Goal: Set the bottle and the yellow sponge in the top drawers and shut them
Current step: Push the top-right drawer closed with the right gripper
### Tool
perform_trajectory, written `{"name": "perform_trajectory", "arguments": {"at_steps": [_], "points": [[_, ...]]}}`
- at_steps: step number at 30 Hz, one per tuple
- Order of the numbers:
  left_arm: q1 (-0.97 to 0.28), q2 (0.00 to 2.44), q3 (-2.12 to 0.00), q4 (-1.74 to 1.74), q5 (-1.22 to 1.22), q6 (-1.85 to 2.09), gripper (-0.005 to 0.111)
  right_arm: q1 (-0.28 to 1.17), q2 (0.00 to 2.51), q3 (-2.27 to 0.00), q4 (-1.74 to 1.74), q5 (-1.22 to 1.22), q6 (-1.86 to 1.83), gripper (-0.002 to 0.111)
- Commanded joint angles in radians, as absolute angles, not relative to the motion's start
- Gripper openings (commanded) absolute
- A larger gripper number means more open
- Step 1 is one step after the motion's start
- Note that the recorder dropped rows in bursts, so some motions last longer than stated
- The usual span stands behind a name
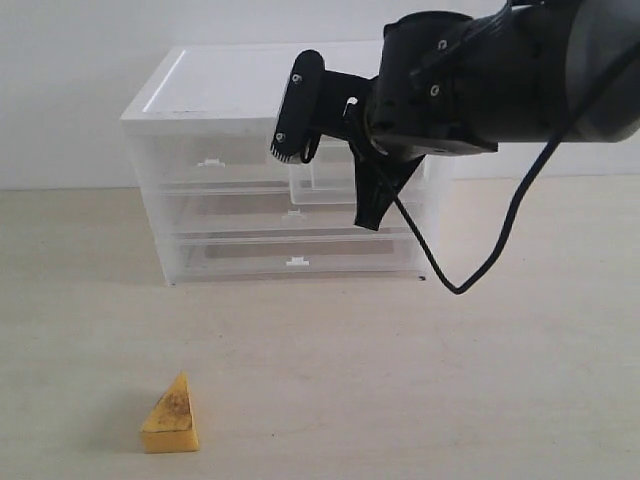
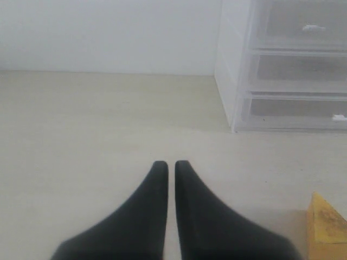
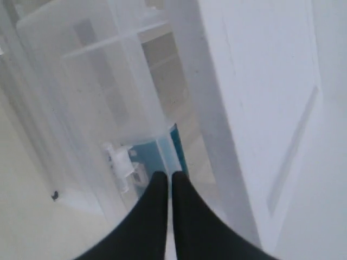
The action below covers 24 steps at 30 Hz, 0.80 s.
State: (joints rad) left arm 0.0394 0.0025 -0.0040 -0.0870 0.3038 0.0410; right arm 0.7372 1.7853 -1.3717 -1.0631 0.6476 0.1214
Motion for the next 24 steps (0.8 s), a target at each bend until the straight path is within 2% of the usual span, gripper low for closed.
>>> {"name": "perform_trajectory", "arguments": {"at_steps": [1,10,19,24], "points": [[0.036,0.000,0.000,-0.086,0.292,0.046,0.004,0.709,1.805,-1.369,-1.136,0.613,0.201,0.000],[0.036,0.000,0.000,-0.086,0.292,0.046,0.004,0.659,1.812,-1.369,-1.176,0.617,0.284,0.000],[0.036,0.000,0.000,-0.086,0.292,0.046,0.004,0.657,1.812,-1.369,-1.176,0.519,0.404,0.000],[0.036,0.000,0.000,-0.086,0.292,0.046,0.004,0.657,1.776,-1.369,-1.072,0.537,0.400,0.000]]}}
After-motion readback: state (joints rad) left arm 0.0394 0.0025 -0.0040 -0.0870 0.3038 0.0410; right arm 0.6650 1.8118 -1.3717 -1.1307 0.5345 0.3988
